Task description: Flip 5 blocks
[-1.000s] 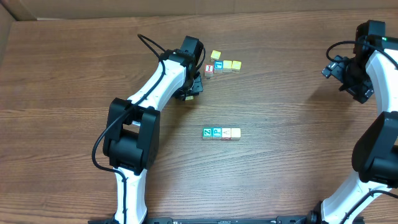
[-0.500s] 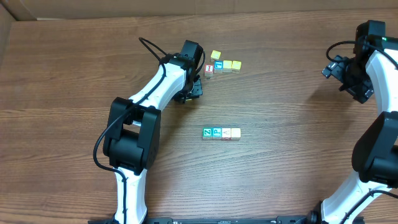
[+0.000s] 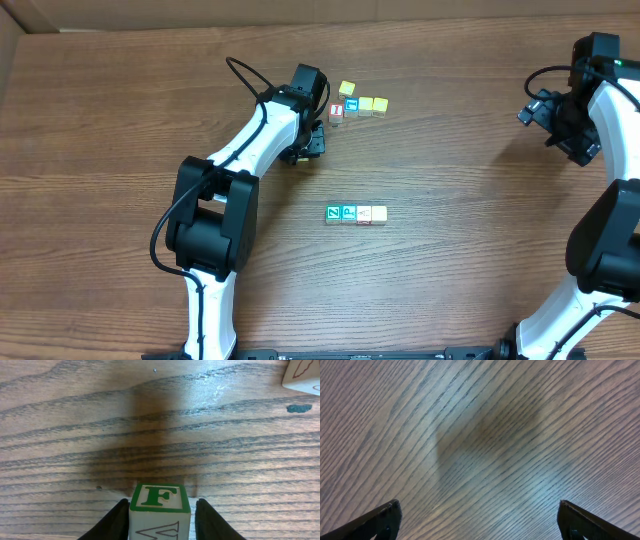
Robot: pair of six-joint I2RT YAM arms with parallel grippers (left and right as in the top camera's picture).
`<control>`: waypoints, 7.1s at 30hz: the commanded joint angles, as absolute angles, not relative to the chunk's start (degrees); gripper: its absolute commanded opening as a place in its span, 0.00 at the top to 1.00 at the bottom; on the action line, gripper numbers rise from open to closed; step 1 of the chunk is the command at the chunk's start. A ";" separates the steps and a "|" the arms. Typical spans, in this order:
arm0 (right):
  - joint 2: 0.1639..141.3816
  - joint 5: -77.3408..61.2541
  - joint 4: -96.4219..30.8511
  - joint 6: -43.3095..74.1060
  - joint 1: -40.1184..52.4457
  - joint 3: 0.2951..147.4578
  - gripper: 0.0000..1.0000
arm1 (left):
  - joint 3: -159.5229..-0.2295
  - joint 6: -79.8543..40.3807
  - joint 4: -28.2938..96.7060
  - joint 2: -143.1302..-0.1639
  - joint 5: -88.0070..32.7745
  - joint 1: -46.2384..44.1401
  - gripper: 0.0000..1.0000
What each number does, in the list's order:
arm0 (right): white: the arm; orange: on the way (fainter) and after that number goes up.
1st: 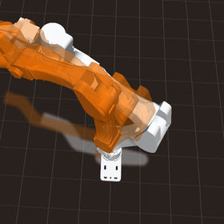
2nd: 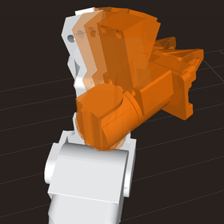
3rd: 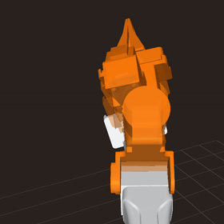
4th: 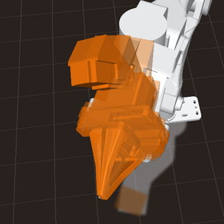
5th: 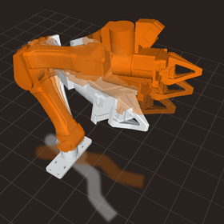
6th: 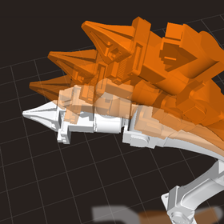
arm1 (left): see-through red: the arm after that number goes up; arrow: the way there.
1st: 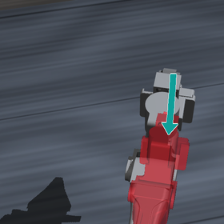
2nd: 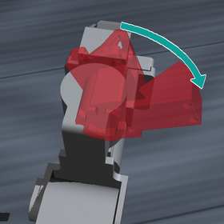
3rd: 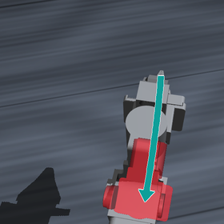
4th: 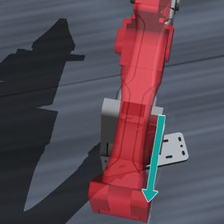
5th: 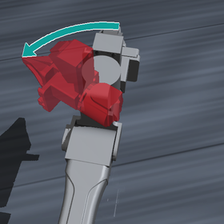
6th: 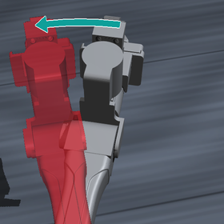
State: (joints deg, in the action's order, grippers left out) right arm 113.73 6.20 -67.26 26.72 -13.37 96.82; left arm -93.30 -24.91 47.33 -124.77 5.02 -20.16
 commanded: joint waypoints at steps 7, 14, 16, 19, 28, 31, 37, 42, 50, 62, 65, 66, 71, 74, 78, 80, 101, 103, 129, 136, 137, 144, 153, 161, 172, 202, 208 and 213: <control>112.18 6.33 -67.13 26.52 -13.52 97.69 0.00 | -95.07 -23.70 47.97 -125.58 5.96 -20.53 0.61; 112.18 6.33 -67.13 26.52 -13.52 97.69 0.00 | -95.74 -22.41 48.40 -125.58 5.98 -20.51 0.62; 112.20 6.33 -67.13 26.52 -13.52 97.69 0.00 | -96.49 -22.24 48.99 -125.58 5.96 -20.51 0.62; 112.20 6.33 -67.13 26.52 -13.52 97.69 0.00 | -97.45 -22.24 49.71 -125.58 5.96 -20.53 0.62; 112.20 6.33 -67.13 26.52 -13.52 97.69 0.00 | -97.56 -22.22 51.11 -125.58 6.02 -20.53 0.66; 112.20 6.33 -67.13 26.52 -13.52 97.69 0.00 | -97.56 -22.24 51.35 -125.58 6.15 -20.53 0.65; 112.18 6.33 -67.13 26.52 -13.52 97.67 0.00 | -97.56 -22.22 51.66 -125.58 6.17 -20.53 0.67; 112.20 6.33 -67.13 26.52 -13.52 97.69 0.00 | -97.54 -22.24 51.86 -125.58 6.15 -20.53 0.68; 112.18 6.33 -67.13 26.52 -13.52 97.69 0.00 | -97.14 -22.22 52.21 -125.58 6.17 -20.53 0.68; 112.20 6.33 -67.13 26.52 -13.52 97.69 0.00 | -95.66 -22.24 50.65 -125.58 6.17 -20.53 0.69; 112.20 6.33 -67.13 26.52 -13.52 97.69 0.00 | -95.66 -22.24 50.61 -125.58 6.15 -20.53 0.70; 112.18 6.33 -67.13 26.52 -13.52 97.69 0.00 | -95.61 -22.24 50.65 -125.58 6.15 -20.53 0.71; 112.20 6.33 -67.13 26.52 -13.52 97.69 0.00 | -95.59 -22.24 50.76 -125.58 6.15 -20.64 0.70; 112.20 6.33 -67.13 26.52 -13.52 97.69 0.00 | -95.44 -22.24 50.74 -125.58 6.15 -20.64 0.70; 112.20 6.33 -67.13 26.52 -13.52 97.69 0.00 | -94.67 -22.24 50.59 -125.58 6.17 -20.64 0.71; 112.20 6.33 -67.13 26.52 -13.52 97.69 0.00 | -94.50 -22.24 50.52 -125.58 6.17 -20.64 0.71; 112.18 6.33 -67.13 26.52 -13.52 97.69 0.00 | -97.19 -21.17 54.52 -125.01 5.48 -20.62 0.91; 112.18 6.33 -67.13 26.52 -13.52 97.69 0.00 | -97.67 -21.15 55.75 -123.92 5.48 -20.64 0.91; 112.18 6.33 -67.13 26.52 -13.52 97.69 0.00 | -91.66 -24.93 71.46 -109.49 0.40 -23.46 0.91; 112.20 6.33 -67.13 26.52 -13.52 97.69 0.00 | -83.79 -28.64 65.41 -109.51 0.16 -26.46 0.91; 112.20 6.33 -67.13 26.52 -13.52 97.69 0.00 | -82.85 -28.95 64.71 -109.51 0.12 -26.92 0.91; 112.18 6.33 -67.13 26.52 -13.52 97.69 0.00 | -77.32 -32.42 60.23 -109.51 0.16 -28.99 0.90; 112.20 6.33 -67.13 26.52 -13.52 97.69 0.00 | -73.49 -33.34 55.29 -109.51 0.16 -29.08 0.88; 112.20 6.33 -67.13 26.52 -13.52 97.69 0.00 | -73.10 -33.45 54.72 -109.51 0.16 -28.86 0.79; 112.20 6.33 -67.13 26.52 -13.52 97.69 0.00 | -73.34 -33.36 53.93 -109.49 0.19 -28.77 0.46; 112.20 6.33 -67.13 26.52 -13.52 97.69 0.00 | -75.02 -29.17 57.41 -109.49 2.00 -22.09 0.96; 112.20 6.33 -67.13 26.52 -13.52 97.69 0.00 | -73.52 -29.15 56.53 -109.49 -0.82 -22.15 0.96; 112.20 6.33 -67.13 26.52 -13.52 97.69 0.00 | -73.52 -29.12 56.34 -109.49 -4.62 -22.15 0.96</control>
